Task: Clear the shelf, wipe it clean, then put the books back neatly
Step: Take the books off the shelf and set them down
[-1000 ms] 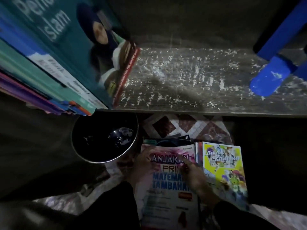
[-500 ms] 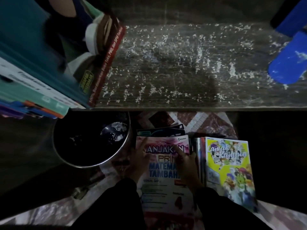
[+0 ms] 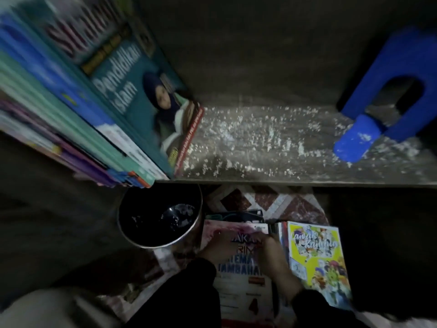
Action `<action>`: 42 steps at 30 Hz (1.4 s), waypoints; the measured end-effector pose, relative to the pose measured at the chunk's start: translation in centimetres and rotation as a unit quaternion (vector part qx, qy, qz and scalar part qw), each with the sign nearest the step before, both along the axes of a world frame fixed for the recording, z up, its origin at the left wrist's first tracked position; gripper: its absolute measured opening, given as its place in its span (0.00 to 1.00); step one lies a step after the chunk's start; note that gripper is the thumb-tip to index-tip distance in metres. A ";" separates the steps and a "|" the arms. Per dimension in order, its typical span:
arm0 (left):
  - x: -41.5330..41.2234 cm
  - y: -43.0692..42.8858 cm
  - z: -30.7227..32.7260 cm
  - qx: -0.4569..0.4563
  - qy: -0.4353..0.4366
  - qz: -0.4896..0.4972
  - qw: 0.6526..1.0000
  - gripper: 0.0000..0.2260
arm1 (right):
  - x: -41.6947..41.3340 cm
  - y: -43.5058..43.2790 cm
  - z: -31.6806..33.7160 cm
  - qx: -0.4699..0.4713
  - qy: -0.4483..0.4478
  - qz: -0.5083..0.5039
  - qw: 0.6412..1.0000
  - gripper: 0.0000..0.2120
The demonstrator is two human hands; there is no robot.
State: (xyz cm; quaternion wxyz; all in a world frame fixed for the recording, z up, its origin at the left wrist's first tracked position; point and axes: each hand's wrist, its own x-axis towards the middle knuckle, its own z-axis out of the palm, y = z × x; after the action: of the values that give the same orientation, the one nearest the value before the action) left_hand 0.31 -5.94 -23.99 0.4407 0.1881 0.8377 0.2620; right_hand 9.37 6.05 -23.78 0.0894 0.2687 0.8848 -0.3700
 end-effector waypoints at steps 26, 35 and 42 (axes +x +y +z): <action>-5.4 -11.5 34.9 0.084 0.552 0.297 0.774 0.28 | -13.6 -11.7 31.0 -0.101 0.311 0.142 0.934 0.34; -5.1 -7.9 34.4 0.142 0.628 0.248 0.724 0.19 | -13.2 -9.0 29.8 -0.114 0.346 0.129 0.922 0.39; -7.2 -5.6 34.2 0.173 0.554 0.263 0.771 0.28 | -12.7 -7.6 29.3 -0.140 0.326 0.173 0.919 0.35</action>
State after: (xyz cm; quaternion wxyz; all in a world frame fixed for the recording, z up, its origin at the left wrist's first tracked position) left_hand -6.93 -11.52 10.20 -0.2257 0.1463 0.8938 0.3589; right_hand -3.32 -1.55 5.49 -0.1043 -0.0393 0.8371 -0.5355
